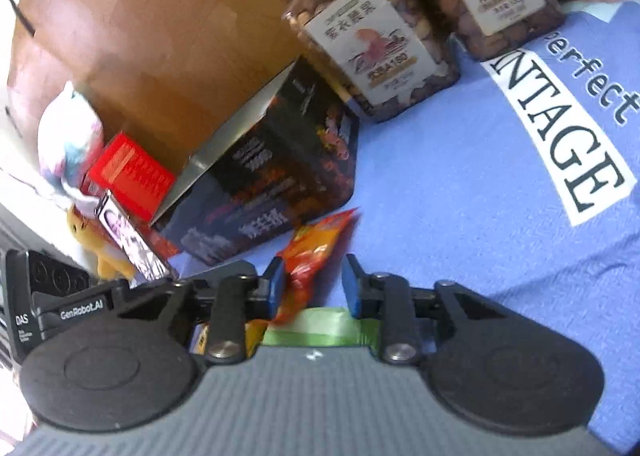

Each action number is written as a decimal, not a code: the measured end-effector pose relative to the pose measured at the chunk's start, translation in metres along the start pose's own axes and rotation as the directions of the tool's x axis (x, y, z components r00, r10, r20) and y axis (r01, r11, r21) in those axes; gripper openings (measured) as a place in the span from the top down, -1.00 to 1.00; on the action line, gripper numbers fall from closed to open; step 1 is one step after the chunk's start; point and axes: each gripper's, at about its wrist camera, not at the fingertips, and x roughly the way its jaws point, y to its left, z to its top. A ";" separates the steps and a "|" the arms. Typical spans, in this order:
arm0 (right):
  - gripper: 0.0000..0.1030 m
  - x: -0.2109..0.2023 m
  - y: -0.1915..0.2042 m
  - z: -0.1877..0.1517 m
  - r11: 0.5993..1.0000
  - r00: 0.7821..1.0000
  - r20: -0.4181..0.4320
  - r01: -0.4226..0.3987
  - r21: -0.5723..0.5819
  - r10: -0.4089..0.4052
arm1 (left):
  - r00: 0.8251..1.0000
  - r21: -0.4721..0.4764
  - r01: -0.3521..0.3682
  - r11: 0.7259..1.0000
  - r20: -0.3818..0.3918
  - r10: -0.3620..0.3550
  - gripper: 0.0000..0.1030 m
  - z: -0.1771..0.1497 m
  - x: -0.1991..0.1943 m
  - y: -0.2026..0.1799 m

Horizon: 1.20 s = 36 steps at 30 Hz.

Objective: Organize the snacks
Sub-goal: 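Grasp the light green pastry packet with the left gripper, then carry the green packet with the left gripper into the tin and release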

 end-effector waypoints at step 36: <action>0.24 -0.064 0.056 -0.099 0.819 0.975 0.105 0.223 -0.528 -0.197 | 0.992 0.178 0.032 0.983 -0.123 -0.011 -0.12 -0.061 -0.024 -0.060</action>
